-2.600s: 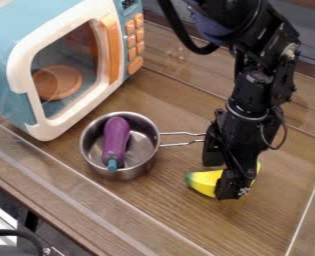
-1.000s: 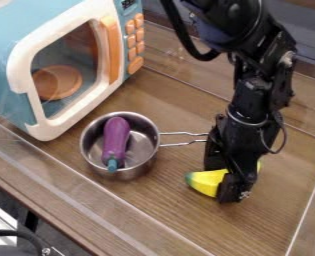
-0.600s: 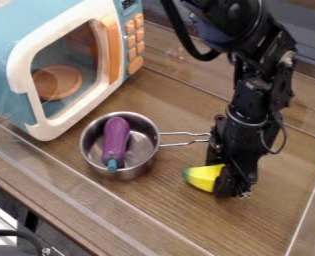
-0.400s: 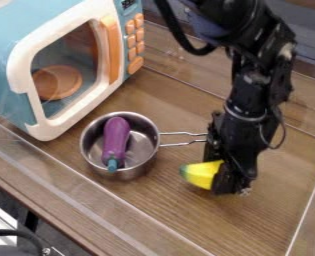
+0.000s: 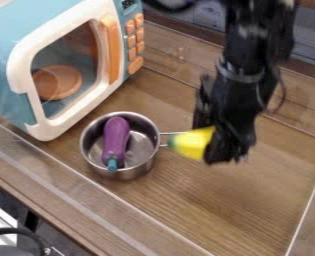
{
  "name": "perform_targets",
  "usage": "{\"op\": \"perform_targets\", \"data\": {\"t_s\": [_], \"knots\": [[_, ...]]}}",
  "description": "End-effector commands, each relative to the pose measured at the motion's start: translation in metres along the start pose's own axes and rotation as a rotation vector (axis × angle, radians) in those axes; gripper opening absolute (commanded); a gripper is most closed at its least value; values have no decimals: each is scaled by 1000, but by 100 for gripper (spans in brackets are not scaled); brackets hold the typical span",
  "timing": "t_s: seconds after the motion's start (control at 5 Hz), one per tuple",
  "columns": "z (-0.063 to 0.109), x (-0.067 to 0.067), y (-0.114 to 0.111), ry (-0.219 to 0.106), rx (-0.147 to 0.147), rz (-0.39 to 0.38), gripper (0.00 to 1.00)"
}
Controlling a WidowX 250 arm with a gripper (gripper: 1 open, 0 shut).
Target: Put the banana in the silver pot
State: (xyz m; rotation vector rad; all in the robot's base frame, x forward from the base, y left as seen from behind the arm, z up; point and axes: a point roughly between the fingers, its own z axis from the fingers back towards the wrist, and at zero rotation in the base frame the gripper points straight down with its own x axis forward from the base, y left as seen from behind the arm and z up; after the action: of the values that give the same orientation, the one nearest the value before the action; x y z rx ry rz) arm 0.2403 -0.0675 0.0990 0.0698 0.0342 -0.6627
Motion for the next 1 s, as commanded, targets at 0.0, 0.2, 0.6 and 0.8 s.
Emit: {"op": "perform_targets", "data": {"t_s": [0.0,0.2,0.6,0.8], "knots": [[37,-11,15,-41,57,90,0],[54,-29,27,-36,81,164,0],[45,-73,49,-27,85,234,0],[41,-86,54,-30,88,240,0]]}}
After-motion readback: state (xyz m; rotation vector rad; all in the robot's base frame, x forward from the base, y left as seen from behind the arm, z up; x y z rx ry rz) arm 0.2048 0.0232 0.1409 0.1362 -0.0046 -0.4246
